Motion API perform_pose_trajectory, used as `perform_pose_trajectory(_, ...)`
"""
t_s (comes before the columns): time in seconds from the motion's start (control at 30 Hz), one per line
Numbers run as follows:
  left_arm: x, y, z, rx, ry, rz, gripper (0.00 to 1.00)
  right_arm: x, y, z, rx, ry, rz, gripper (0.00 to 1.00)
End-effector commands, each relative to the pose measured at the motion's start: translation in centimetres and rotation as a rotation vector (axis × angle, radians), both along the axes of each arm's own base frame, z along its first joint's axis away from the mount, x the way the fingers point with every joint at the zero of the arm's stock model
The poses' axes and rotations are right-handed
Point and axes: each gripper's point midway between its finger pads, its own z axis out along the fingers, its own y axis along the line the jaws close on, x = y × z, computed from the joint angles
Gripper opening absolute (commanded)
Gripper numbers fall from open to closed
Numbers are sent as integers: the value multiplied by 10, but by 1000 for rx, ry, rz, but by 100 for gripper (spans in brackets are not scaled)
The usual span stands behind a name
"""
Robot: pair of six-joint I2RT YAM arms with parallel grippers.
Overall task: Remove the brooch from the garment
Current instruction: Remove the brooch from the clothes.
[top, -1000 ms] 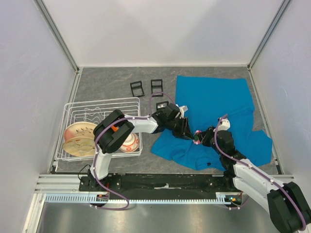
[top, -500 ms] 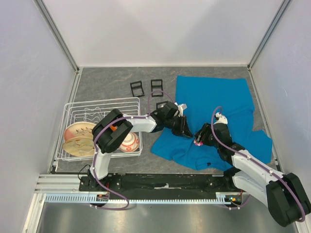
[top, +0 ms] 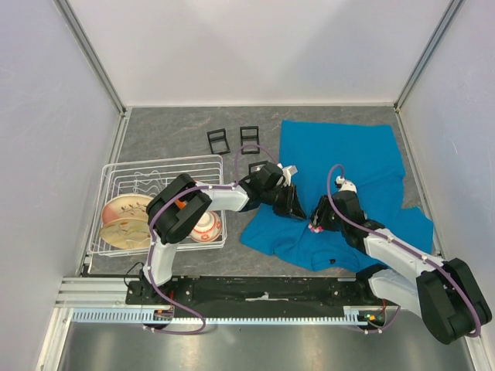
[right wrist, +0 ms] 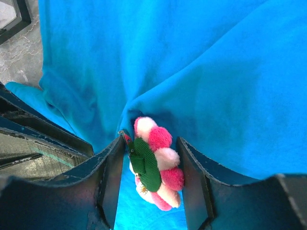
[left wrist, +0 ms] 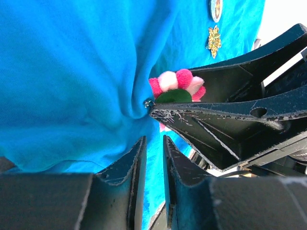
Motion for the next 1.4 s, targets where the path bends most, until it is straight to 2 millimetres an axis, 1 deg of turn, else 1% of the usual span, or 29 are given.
perform_pose_trajectory(0.0, 3, -6, 15, -46, -61, -26, 26, 9, 7, 16, 16, -50, 31, 57)
perform_pose_trajectory(0.07, 4, -6, 15, -47, -63, -26, 26, 8, 9, 15, 20, -45, 44, 59)
perform_pose_trajectory(0.13, 3, -7, 14, -46, -62, -28, 26, 13, 12, 23, 35, -78, 48, 61)
perform_pose_trajectory(0.23, 4, -8, 10, -42, -54, -29, 26, 13, 12, 28, 47, -87, 42, 61)
perform_pose_trajectory(0.37, 3, -9, 7, -42, -45, -36, 26, 12, 12, 30, 54, -94, 38, 51)
perform_pose_trajectory(0.43, 4, -9, 6, -39, -45, -35, 25, 8, 16, 29, 66, -84, 67, 51)
perform_pose_trajectory(0.47, 4, -9, 6, -39, -45, -35, 26, 7, 17, 28, 67, -80, 73, 53)
perform_pose_trajectory(0.5, 4, -10, 5, -40, -45, -37, 25, 4, 15, 24, 58, -57, 71, 53)
perform_pose_trajectory(0.57, 4, -10, 5, -40, -45, -37, 25, 2, 13, 22, 51, -52, 61, 52)
perform_pose_trajectory(0.63, 4, -10, 7, -43, -46, -38, 26, 2, 11, 24, 48, -62, 50, 47)
perform_pose_trajectory(0.77, 3, -11, 8, -46, -45, -43, 26, 6, 11, 26, 50, -74, 44, 41)
perform_pose_trajectory(0.8, 2, -11, 8, -45, -46, -43, 25, 6, 12, 24, 52, -68, 43, 40)
perform_pose_trajectory(0.87, 1, -11, 9, -47, -47, -47, 26, 5, 12, 22, 58, -62, 40, 32)
perform_pose_trajectory(0.9, 0, -11, 11, -49, -50, -49, 25, 4, 12, 20, 56, -55, 39, 30)
perform_pose_trajectory(0.93, 0, -11, 11, -50, -50, -50, 25, 7, 13, 22, 66, -70, 39, 27)
perform_pose_trajectory(1.0, -1, -13, 13, -54, -53, -55, 25, 7, 14, 19, 66, -64, 39, 24)
perform_pose_trajectory(1.23, 0, -14, 10, -47, -51, -58, 25, 5, 12, 17, 75, -56, 19, 3)
perform_pose_trajectory(1.27, 0, -14, 10, -45, -50, -59, 25, 7, 9, 16, 61, -59, 3, 0)
perform_pose_trajectory(1.37, 4, -16, 12, -37, -55, -52, 26, 8, 10, 15, 69, -63, 6, 0)
